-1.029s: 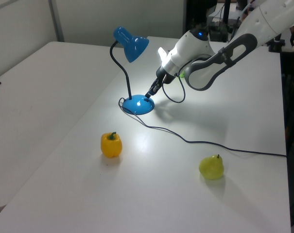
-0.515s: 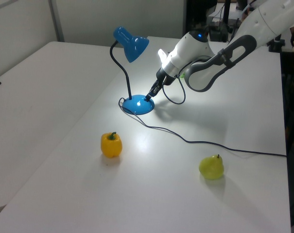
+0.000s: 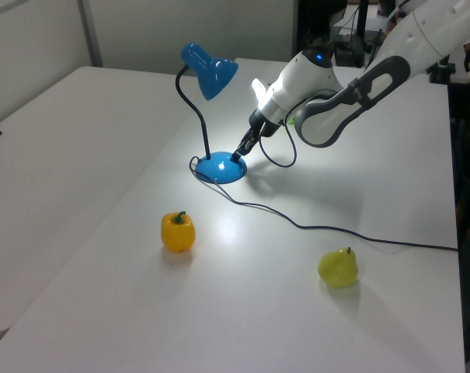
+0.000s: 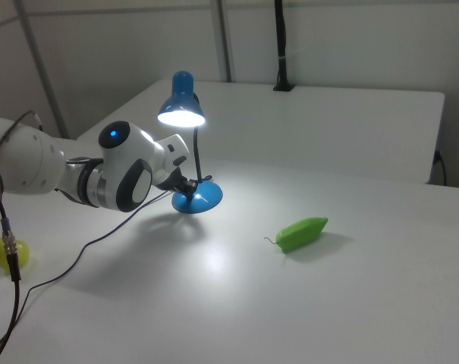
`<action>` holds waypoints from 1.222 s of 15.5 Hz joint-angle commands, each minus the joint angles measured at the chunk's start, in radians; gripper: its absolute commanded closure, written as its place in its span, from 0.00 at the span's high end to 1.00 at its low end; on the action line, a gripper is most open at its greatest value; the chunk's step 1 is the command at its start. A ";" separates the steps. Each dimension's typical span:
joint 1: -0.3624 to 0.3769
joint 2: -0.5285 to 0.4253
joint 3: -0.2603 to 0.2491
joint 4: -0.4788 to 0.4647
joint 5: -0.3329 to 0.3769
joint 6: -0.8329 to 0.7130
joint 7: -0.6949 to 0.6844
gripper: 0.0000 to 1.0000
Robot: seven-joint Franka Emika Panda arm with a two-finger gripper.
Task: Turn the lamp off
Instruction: 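Press down on the lamp base switch with the gripper fingertips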
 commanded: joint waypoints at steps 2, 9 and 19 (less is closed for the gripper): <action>0.007 -0.007 0.007 -0.008 -0.004 0.024 -0.010 0.00; 0.005 -0.001 0.007 -0.006 -0.005 0.090 -0.010 0.00; -0.003 0.019 0.006 -0.018 -0.034 0.085 -0.019 0.00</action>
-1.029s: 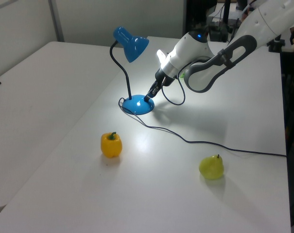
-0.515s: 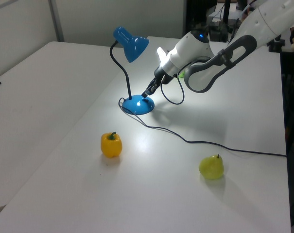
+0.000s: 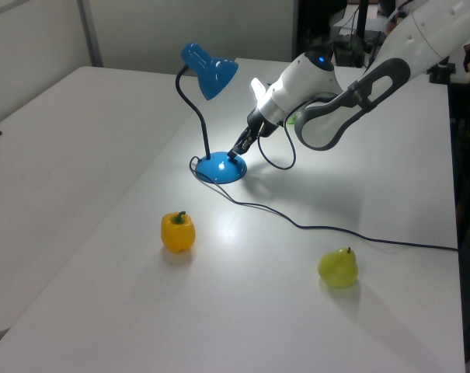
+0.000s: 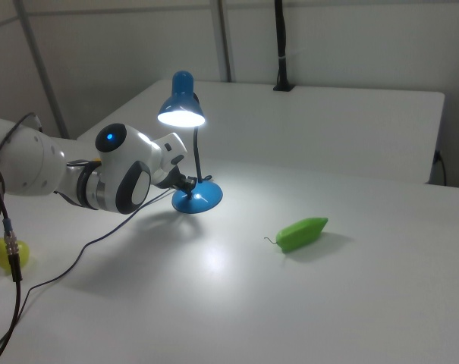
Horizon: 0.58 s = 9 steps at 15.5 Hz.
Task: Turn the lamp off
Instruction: 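Press down on the lamp base switch with the gripper fingertips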
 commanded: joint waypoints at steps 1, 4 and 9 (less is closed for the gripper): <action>-0.001 0.011 -0.004 -0.014 -0.021 0.022 -0.018 0.00; -0.002 0.012 -0.006 -0.014 -0.024 0.022 -0.020 0.00; -0.005 0.006 -0.006 -0.059 -0.033 0.016 -0.035 0.00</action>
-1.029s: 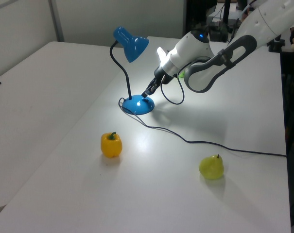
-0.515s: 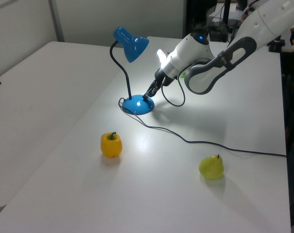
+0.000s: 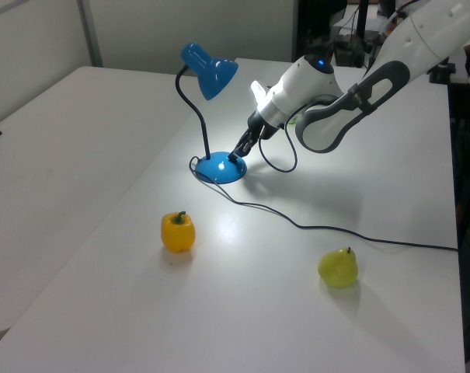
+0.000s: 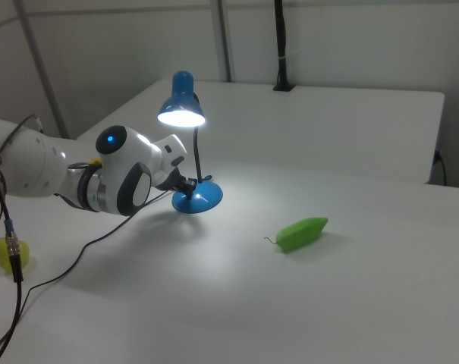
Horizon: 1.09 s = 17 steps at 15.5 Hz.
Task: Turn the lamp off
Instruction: 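Press down on the lamp base switch with the gripper fingertips, then lift the gripper up and away from the lamp base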
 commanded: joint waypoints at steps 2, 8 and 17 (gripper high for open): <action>-0.004 -0.002 -0.005 -0.075 -0.015 -0.008 -0.033 0.00; -0.008 -0.033 -0.005 -0.118 -0.015 -0.041 -0.033 0.00; 0.001 -0.324 -0.005 -0.138 -0.028 -0.757 -0.033 0.15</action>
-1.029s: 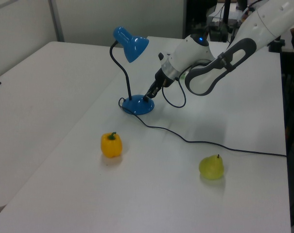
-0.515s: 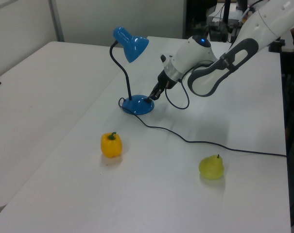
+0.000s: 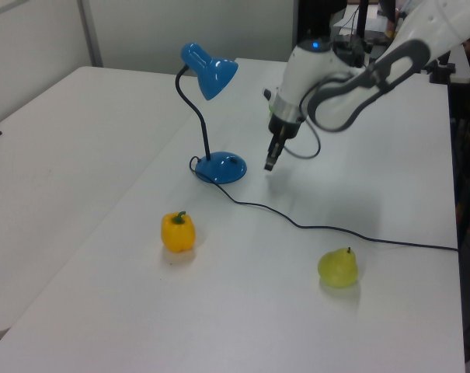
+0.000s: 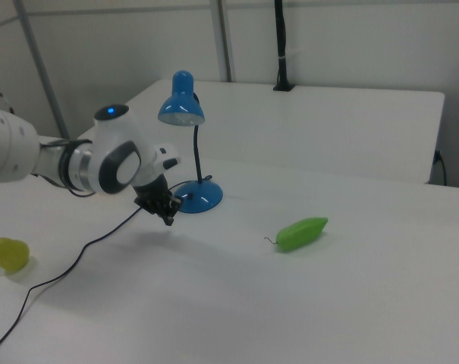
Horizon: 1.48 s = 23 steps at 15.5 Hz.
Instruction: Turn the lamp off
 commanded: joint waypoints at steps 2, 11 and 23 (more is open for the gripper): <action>0.007 -0.194 0.000 -0.038 -0.023 -0.403 -0.018 0.66; 0.007 -0.485 0.000 0.041 -0.014 -0.892 -0.001 1.00; -0.025 -0.465 -0.029 0.219 0.043 -0.839 0.061 1.00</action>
